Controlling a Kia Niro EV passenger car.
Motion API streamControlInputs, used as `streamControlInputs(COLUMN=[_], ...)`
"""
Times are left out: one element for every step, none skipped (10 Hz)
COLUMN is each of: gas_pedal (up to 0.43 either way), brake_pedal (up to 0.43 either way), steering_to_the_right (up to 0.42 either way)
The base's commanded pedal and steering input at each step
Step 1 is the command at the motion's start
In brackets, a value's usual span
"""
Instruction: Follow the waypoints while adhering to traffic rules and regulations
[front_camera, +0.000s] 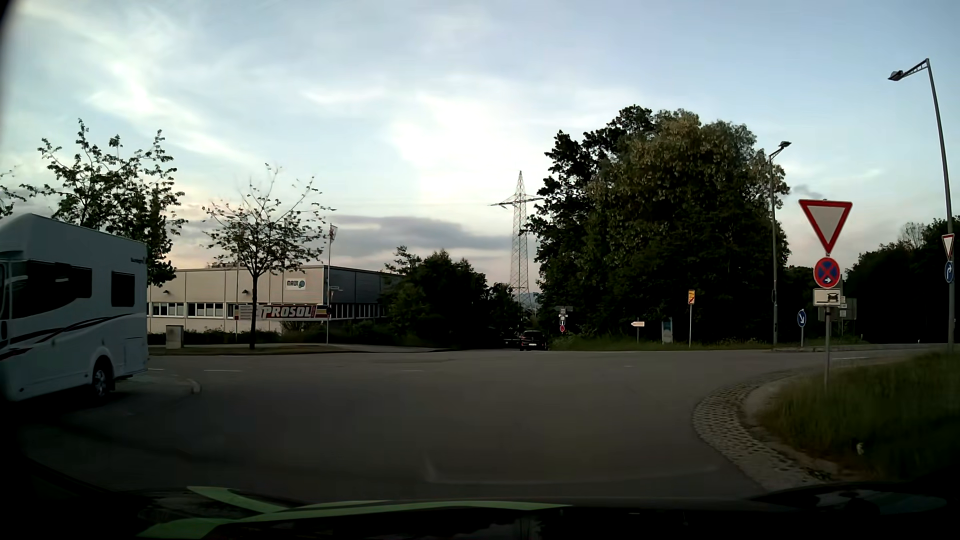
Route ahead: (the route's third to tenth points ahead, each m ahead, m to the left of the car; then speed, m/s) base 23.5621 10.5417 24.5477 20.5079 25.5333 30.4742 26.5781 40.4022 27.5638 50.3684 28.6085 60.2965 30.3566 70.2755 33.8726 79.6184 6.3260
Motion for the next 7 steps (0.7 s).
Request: streamControlInputs(gas_pedal=[0.0, 0.0, 0.0, 0.0, 0.0, 0.0, 0.0], brake_pedal=[0.201, 0.213, 0.226, 0.238, 0.256, 0.262, 0.262], steering_to_the_right=[0.03, 0.031, 0.034, 0.036, 0.036, 0.036, 0.035])
